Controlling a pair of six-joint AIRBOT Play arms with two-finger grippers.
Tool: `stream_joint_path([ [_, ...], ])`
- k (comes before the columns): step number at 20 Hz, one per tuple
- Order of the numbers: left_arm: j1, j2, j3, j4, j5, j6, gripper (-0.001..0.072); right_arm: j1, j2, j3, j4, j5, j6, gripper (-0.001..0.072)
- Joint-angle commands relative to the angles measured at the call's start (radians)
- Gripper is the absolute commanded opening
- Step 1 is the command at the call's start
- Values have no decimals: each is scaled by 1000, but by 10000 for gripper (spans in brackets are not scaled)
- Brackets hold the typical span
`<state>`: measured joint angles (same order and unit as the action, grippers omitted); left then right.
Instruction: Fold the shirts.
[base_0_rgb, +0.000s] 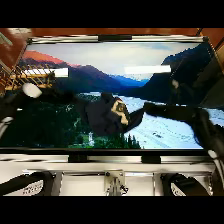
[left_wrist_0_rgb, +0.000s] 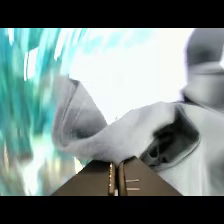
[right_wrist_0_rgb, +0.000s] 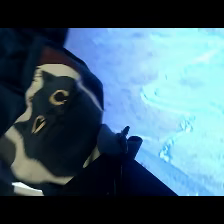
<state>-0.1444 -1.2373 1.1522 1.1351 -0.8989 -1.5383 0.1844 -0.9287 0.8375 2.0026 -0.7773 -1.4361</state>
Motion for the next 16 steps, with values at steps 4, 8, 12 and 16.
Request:
stream_joint_path([
  [4,154,346,444,78,-54,-48,35,-1,211,442,-245,82,122,68],
  [8,199,452,591,77,-64,-56,35,-1,246,613,-241,98,122,68],
  [12,199,512,652,10,-17,-44,35,-1,246,715,-166,168,114,68],
  [16,199,562,669,-56,103,-44,35,-1,246,773,-127,264,90,68],
])
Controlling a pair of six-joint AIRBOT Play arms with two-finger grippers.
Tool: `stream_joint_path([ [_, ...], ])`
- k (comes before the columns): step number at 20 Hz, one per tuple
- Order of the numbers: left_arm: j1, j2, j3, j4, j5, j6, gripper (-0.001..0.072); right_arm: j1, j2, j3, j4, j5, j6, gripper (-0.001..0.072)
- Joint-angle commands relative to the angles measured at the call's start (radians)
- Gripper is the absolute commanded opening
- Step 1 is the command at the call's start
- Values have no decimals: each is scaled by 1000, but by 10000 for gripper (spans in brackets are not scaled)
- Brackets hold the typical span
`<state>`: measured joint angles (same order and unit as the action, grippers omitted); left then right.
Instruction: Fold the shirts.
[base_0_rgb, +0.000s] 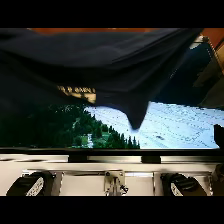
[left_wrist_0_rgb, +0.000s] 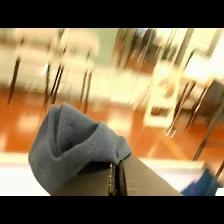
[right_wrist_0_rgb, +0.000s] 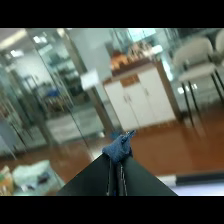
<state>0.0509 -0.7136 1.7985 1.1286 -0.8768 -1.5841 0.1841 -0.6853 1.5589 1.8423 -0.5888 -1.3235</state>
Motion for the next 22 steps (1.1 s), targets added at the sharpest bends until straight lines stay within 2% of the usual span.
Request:
stream_joint_path([
  [1,3,50,23,-56,84,2,36,0,3,65,33,101,-40,68],
  [4,3,66,22,-56,68,2,36,0,3,80,33,166,-50,68],
  [6,3,71,22,-56,76,2,36,0,3,80,34,150,-50,68],
  [10,3,39,22,-56,151,2,36,0,3,80,-14,-19,-50,68],
  [12,2,-10,22,-109,205,2,35,0,2,80,-59,-110,-50,68],
  [13,2,-44,22,-167,243,18,35,0,0,80,-77,-155,-50,68],
  [15,-15,-128,22,-309,349,146,35,0,-23,80,-101,-288,-42,68],
  [17,-67,-229,23,-362,452,247,35,0,-78,80,-108,-457,-41,68],
  [20,-167,-409,22,-362,451,274,36,0,-225,80,-147,-695,-24,68],
  [22,-265,-550,22,-362,446,324,36,0,-348,80,-207,-780,-36,68],
])
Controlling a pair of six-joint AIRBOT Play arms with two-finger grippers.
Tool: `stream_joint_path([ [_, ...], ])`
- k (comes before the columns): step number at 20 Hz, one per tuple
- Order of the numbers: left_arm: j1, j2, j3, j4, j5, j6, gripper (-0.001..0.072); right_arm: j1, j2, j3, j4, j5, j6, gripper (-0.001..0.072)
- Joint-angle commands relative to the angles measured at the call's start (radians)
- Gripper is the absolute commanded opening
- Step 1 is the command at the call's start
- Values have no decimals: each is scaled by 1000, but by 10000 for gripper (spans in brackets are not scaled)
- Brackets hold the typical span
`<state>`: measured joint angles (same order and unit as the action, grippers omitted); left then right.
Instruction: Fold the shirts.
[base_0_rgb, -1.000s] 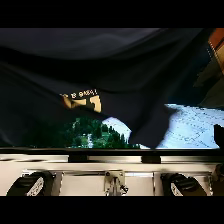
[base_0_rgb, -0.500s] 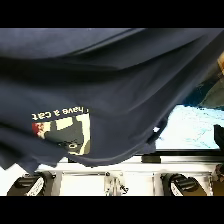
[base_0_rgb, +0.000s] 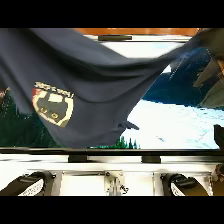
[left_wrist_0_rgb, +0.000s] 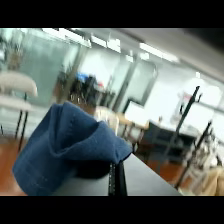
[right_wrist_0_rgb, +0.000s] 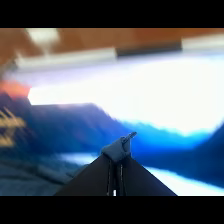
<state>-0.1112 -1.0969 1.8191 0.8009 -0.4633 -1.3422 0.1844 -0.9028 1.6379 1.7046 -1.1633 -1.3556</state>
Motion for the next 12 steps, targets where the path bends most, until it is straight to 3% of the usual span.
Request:
stream_joint_path([
  [1,-145,-233,2,-34,27,128,36,-1,-195,1,-102,-211,-7,68],
  [3,-198,-373,2,-31,-38,217,37,-13,-319,1,-110,-193,-11,68],
  [6,-203,-565,2,-31,-236,219,38,-48,-493,1,-70,-202,-34,68],
  [7,-191,-615,2,-31,-292,194,86,-59,-542,1,-50,-205,-50,68],
  [9,-152,-667,2,-31,-383,113,607,-71,-608,1,-36,-206,-75,68],
  [10,-120,-670,2,-31,-452,108,685,-71,-628,1,-38,-205,-94,68],
  [12,-32,-652,9,-29,-627,86,682,-71,-649,1,-41,-207,-130,68],
])
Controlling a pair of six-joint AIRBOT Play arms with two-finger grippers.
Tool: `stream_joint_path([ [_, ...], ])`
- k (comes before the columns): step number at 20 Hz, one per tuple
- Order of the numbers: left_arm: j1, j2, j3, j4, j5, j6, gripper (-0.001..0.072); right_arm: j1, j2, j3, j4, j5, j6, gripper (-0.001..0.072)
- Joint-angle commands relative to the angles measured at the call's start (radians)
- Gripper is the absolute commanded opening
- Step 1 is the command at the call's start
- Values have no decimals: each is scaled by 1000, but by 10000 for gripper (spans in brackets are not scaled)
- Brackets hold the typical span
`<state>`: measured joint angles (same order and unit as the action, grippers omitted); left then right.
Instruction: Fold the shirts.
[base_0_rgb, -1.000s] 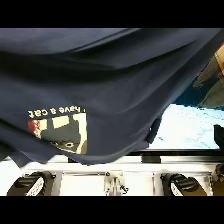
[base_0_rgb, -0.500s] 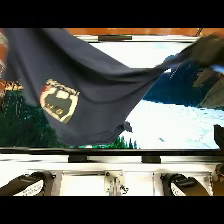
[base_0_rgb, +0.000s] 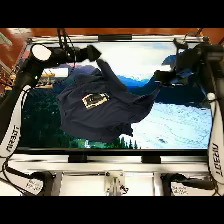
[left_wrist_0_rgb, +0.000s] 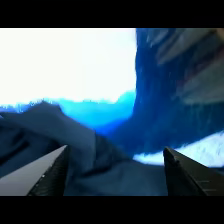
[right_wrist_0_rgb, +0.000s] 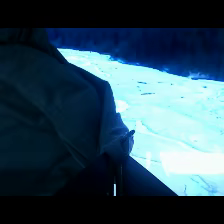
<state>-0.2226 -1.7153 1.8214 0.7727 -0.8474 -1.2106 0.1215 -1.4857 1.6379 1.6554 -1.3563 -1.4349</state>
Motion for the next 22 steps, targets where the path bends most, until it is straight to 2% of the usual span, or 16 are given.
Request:
stream_joint_path([
  [1,132,-22,14,16,-342,-121,653,-8,-67,1,5,-16,-52,68],
  [3,243,12,13,121,-574,-343,587,-8,-67,1,3,-45,-63,68],
  [5,297,69,-31,200,-726,-361,589,-8,-67,1,3,-96,-87,68],
  [6,301,127,-102,238,-748,-345,591,-8,-67,1,3,-126,-97,68],
  [7,293,205,-219,261,-719,-332,595,-8,-67,1,3,-148,-107,68],
  [11,245,548,-819,213,-457,-328,609,-8,-67,1,3,-174,-127,68],
  [14,232,703,-1141,85,-328,-323,609,-8,-67,1,3,-153,-126,68],
  [17,166,725,-1295,34,-248,-302,607,-8,-67,1,3,-129,-125,68],
  [22,7,668,-1353,-70,-70,-320,608,-8,-67,1,3,-129,-121,69],
])
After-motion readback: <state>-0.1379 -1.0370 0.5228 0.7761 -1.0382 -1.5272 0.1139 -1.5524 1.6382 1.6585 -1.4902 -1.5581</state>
